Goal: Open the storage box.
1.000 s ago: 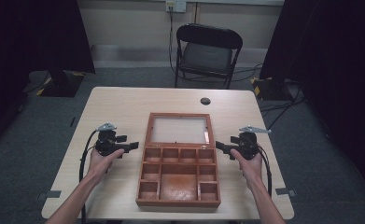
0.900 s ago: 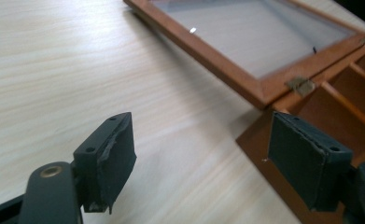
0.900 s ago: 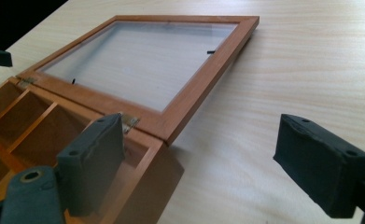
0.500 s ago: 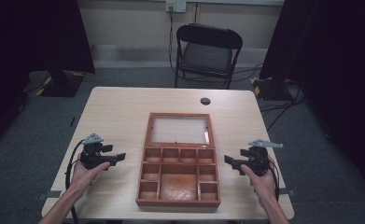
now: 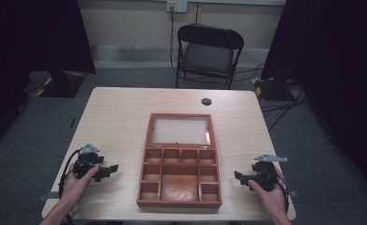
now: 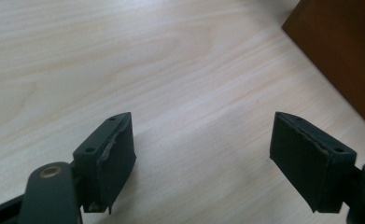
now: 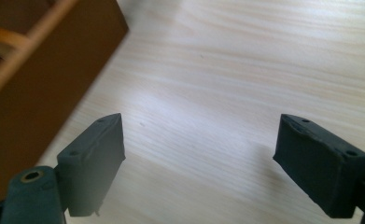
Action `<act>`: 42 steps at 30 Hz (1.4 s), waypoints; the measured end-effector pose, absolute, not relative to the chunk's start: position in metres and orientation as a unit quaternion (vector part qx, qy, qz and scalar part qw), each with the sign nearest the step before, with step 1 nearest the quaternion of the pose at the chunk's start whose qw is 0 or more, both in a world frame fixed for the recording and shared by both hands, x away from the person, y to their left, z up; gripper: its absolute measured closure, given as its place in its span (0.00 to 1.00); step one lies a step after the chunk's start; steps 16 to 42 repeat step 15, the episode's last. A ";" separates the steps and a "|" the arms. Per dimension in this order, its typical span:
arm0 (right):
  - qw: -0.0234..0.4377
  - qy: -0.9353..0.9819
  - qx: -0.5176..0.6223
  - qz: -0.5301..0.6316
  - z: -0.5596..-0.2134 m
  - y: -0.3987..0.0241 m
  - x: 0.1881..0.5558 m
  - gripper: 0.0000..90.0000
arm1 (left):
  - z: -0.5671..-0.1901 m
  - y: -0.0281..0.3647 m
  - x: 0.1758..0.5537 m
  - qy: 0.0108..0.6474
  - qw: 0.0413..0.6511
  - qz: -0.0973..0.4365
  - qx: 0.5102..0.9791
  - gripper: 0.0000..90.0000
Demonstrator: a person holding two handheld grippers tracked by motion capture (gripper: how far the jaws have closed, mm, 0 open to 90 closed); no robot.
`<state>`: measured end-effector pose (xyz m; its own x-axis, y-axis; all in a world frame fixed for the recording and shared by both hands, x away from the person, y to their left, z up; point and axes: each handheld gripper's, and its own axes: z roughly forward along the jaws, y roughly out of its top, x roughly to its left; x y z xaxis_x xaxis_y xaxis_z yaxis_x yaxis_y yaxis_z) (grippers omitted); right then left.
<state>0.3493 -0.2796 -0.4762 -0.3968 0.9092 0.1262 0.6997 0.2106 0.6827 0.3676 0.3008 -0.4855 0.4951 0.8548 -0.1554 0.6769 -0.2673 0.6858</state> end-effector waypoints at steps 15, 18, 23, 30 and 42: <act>0.217 0.768 0.513 0.316 -0.501 -0.274 0.349 0.00 | -0.502 0.300 0.364 0.461 0.347 0.203 0.791 0.12; 0.217 0.768 0.513 0.316 -0.501 -0.274 0.349 0.00 | -0.502 0.300 0.364 0.461 0.347 0.203 0.791 0.12; 0.217 0.768 0.513 0.316 -0.501 -0.274 0.349 0.00 | -0.502 0.300 0.364 0.461 0.347 0.203 0.791 0.12; 0.217 0.768 0.513 0.316 -0.501 -0.274 0.349 0.00 | -0.502 0.300 0.364 0.461 0.347 0.203 0.791 0.12; 0.217 0.768 0.513 0.316 -0.501 -0.274 0.349 0.00 | -0.502 0.300 0.364 0.461 0.347 0.203 0.791 0.12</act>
